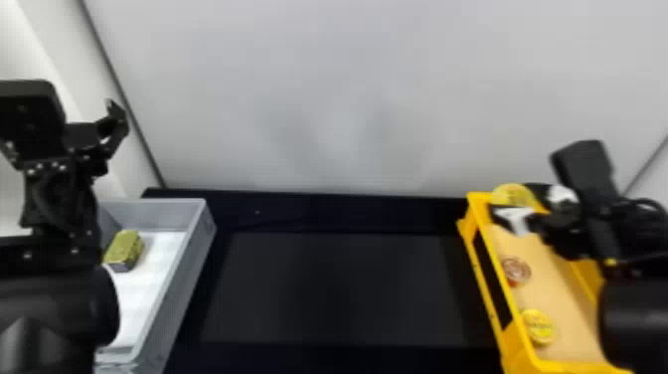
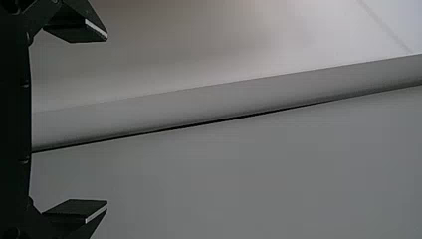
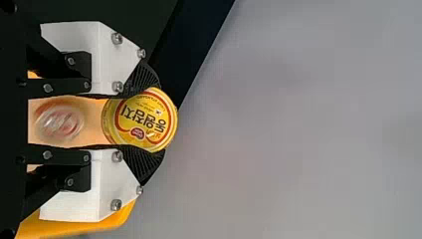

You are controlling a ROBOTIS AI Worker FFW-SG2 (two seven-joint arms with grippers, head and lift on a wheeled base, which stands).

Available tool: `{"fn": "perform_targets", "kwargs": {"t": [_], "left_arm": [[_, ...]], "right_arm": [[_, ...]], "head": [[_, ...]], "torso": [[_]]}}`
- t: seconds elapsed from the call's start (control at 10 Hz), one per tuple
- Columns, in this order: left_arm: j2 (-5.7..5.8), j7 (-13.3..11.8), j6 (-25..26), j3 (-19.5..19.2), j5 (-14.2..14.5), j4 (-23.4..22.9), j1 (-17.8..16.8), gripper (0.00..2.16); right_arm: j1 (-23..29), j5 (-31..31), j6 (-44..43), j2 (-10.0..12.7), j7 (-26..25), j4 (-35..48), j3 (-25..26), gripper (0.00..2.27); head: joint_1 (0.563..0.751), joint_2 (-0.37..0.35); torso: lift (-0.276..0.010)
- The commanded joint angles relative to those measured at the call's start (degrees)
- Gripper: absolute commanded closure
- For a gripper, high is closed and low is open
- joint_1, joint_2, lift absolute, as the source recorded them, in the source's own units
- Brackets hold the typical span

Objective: Pick up the round yellow can and place it in the yellow rectangular box

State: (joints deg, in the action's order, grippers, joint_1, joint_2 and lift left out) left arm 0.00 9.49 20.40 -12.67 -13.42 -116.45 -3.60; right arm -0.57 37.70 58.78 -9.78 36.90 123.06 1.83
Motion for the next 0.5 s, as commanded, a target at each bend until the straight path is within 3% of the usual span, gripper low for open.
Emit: {"fn": "perform_targets", "kwargs": {"t": [0.0, 0.2, 0.4], "left_arm": [[-0.15, 0.0, 0.0, 0.01, 0.06, -0.09, -0.01, 0.1], [-0.15, 0.0, 0.0, 0.01, 0.06, -0.09, -0.01, 0.1], [-0.15, 0.0, 0.0, 0.01, 0.06, -0.09, -0.01, 0.1]], "right_arm": [[2.06, 3.19, 0.84, -0.24, 0.12, 0.16, 8.02, 0.82], [4.53, 4.69, 0.84, -0.41, 0.12, -1.07, 11.97, 0.82], [5.76, 4.6, -0.04, -0.24, 0.12, -4.41, 12.41, 0.82]], "head": [[0.694, 0.014], [0.694, 0.014], [0.694, 0.014]], "torso": [[-0.061], [-0.061], [-0.061]]}}
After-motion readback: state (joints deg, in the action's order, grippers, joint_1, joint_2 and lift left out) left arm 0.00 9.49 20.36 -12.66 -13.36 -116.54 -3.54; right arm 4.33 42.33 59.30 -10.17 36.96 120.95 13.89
